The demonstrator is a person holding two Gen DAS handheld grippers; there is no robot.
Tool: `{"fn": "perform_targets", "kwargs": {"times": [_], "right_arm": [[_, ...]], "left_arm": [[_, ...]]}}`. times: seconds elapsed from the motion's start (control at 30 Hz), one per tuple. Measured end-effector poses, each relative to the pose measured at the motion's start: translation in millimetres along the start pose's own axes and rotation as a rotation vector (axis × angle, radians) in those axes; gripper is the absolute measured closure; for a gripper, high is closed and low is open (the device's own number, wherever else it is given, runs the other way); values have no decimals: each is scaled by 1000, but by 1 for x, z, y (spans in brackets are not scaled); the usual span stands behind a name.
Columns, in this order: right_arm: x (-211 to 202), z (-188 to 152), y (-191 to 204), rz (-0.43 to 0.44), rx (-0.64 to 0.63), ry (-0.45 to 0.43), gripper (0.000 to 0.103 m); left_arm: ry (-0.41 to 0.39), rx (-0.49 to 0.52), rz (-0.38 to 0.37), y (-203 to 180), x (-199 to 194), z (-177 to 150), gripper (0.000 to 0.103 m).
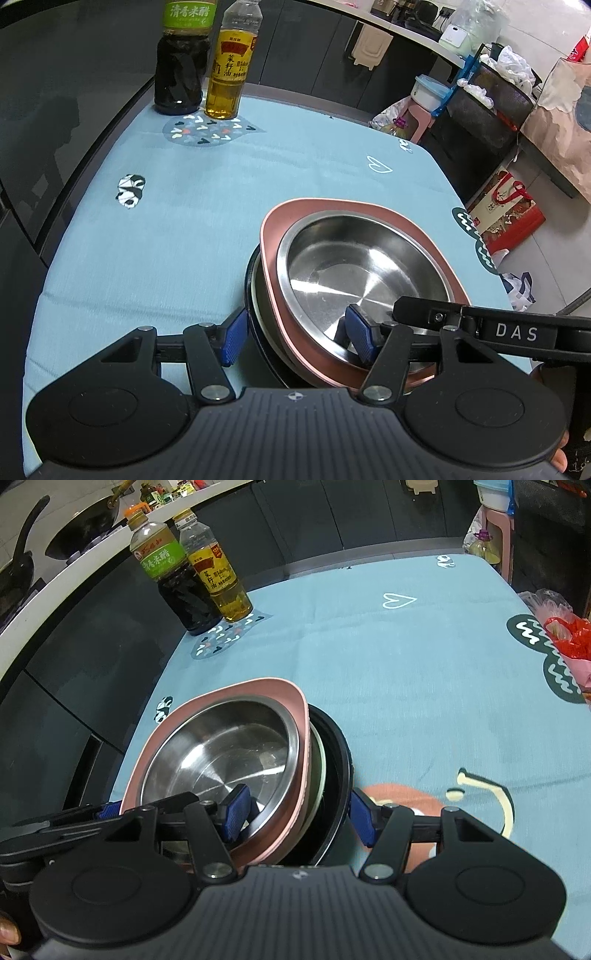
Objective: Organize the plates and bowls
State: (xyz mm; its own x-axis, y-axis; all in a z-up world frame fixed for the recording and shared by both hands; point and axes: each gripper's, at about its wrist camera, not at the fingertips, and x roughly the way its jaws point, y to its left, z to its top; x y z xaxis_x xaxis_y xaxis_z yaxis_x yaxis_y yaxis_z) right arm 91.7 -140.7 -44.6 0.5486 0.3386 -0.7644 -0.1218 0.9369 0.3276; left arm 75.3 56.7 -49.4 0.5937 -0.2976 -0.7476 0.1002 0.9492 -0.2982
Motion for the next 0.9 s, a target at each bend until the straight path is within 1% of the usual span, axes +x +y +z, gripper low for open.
{"fn": "perform_targets", "kwargs": {"times": [0.43,0.9], "right_arm": [[8,25,-12,10,4,-23,50],[17,63,-27,3,33,-83,50]], "left_arm": [[-15,9,12,-9,14,27,49],[-44,35,15,-24,37,71,49]]}}
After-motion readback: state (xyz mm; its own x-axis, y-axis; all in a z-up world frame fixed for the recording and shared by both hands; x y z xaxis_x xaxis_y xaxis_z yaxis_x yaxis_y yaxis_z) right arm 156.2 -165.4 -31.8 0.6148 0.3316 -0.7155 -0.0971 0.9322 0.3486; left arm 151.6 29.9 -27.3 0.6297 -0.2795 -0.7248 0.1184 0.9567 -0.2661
